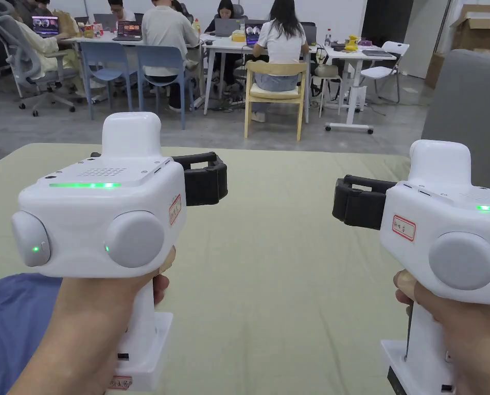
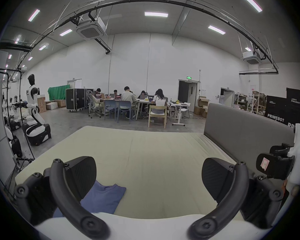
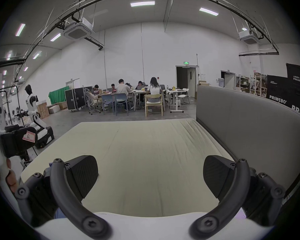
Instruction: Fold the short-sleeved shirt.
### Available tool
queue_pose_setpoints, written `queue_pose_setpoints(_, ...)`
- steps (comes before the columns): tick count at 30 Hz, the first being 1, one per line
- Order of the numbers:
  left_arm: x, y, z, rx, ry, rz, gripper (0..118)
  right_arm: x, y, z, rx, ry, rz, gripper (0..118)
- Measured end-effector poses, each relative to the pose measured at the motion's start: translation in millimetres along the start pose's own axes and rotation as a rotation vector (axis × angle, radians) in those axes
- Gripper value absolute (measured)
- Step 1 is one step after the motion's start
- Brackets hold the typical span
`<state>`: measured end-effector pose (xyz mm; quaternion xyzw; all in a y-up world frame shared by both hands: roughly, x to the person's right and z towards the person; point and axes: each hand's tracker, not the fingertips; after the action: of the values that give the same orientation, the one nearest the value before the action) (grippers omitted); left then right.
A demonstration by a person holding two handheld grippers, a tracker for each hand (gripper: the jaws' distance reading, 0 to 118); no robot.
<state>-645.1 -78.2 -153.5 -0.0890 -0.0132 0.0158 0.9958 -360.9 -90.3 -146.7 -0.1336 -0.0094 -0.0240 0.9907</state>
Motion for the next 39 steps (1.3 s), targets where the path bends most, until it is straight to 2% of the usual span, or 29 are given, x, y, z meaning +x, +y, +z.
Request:
queue_pose_setpoints(19,1,1,2,0.025,-0.001,-0.003,118,-2,0,1,0.005,-0.008,0.015,118)
queue_pose_setpoints(23,1,0,3,0.037,0.000,-0.002,118,-3,1,2,0.016,-0.050,0.021,118)
queue_pose_setpoints(27,3,1,2,0.021,-0.025,-0.004,118,-1,3,1,0.008,-0.016,0.026,118)
queue_pose_setpoints(32,7,-1,1,0.007,-0.019,-0.038,118,-1,3,2,0.012,-0.020,0.021,118)
queue_pose_setpoints(33,6,-2,3,0.002,-0.028,-0.044,118,0,2,2,0.005,-0.013,0.022,111)
queue_pose_setpoints(34,6,-4,6,0.025,-0.078,-0.054,107,1,1,4,-0.001,0.002,0.018,84)
queue_pose_setpoints(35,9,-5,9,0.024,-0.052,-0.062,65,2,0,6,0.006,0.012,0.013,29)
queue_pose_setpoints(36,12,-6,10,0.041,-0.031,-0.096,0,1,-1,6,0.006,0.001,0.017,2)
queue_pose_setpoints(38,16,-9,6,0.023,0.007,-0.136,0,2,-5,4,-0.004,-0.040,0.025,2)
queue_pose_setpoints(39,15,-11,5,0.011,-0.022,-0.124,0,4,-6,5,-0.004,-0.028,0.026,2)
